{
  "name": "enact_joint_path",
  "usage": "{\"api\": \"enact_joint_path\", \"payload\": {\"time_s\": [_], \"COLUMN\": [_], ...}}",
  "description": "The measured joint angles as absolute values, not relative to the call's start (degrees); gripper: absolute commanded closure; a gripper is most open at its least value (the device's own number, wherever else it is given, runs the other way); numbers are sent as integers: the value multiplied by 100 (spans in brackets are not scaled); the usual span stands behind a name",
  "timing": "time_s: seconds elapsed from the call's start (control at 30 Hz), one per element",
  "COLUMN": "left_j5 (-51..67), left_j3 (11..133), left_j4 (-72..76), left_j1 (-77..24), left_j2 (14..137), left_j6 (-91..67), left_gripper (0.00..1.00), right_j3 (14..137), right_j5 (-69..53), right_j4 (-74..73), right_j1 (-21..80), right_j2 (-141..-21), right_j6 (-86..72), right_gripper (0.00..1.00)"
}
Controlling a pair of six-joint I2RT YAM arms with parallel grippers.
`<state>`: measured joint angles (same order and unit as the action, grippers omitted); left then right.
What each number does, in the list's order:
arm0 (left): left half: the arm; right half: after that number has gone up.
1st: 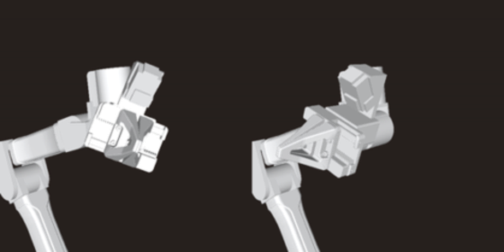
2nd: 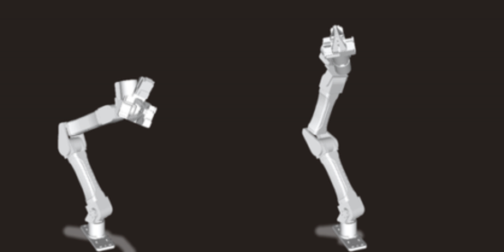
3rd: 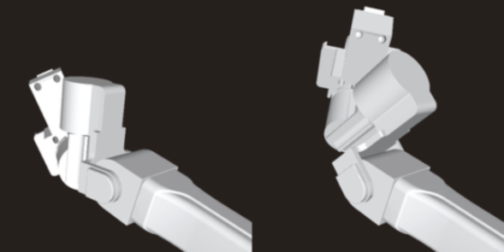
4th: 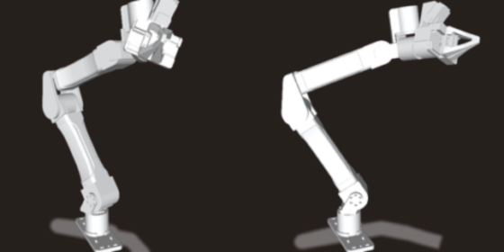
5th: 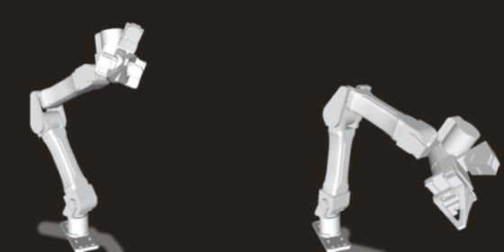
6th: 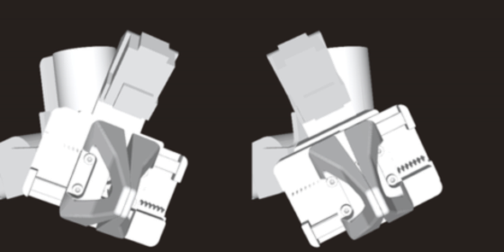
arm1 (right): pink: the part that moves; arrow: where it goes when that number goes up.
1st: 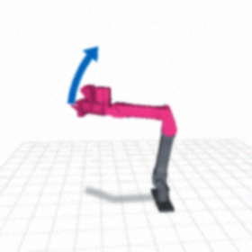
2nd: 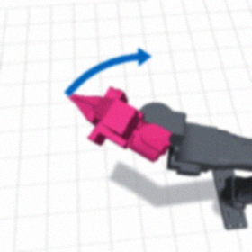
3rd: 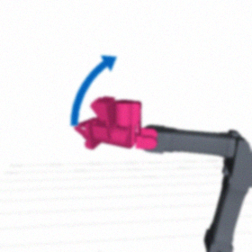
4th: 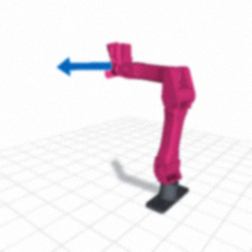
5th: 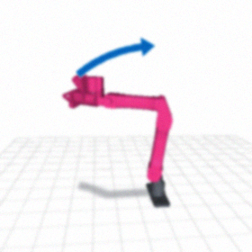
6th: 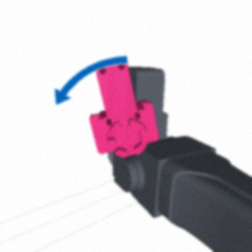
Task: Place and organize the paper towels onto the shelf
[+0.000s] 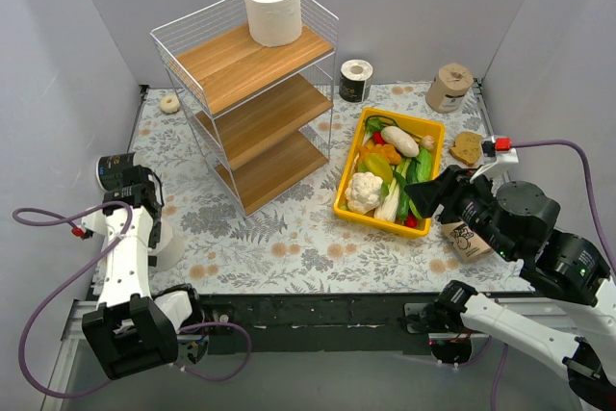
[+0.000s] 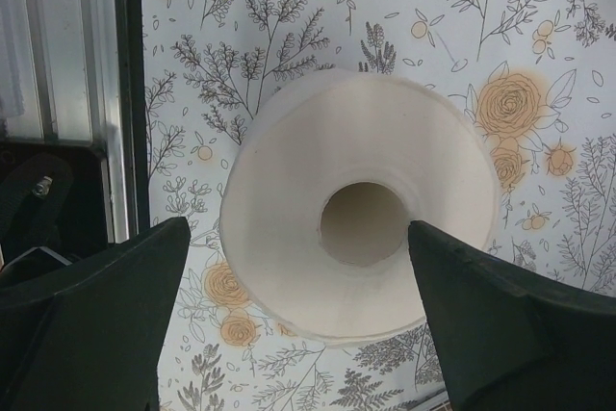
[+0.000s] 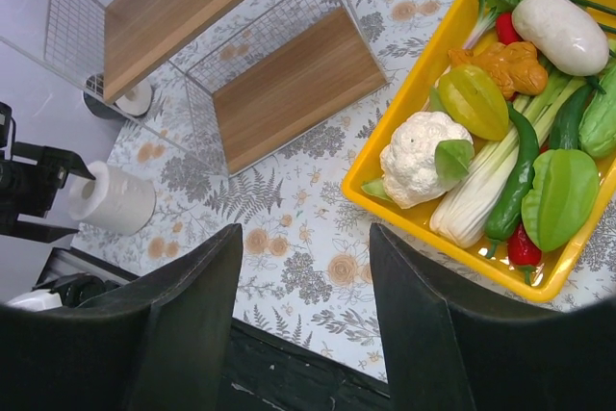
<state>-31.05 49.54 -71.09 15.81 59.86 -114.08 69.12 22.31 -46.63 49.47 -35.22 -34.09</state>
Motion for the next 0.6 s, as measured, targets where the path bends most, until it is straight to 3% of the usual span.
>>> {"api": "enact_joint_path", "payload": {"time_s": [0.37,0.6], "left_j5": [-3286,-3162], "left_j3": [5459,5533], "left_j4": [-7303,-7481], "left_j1": [1608,1614], "left_j2": [5673,6353], "left_j6": [-11408,-11380], "left_gripper": [2,2], "right_j3": [6755,6709], "right_j5": [2167,2082], "right_j4": [-4595,-4576], "right_j1": [4947,4947], "right_j2": [-3514,-3424], "right_j6": [-3409,-3433], "right_gripper": [37,37]}}
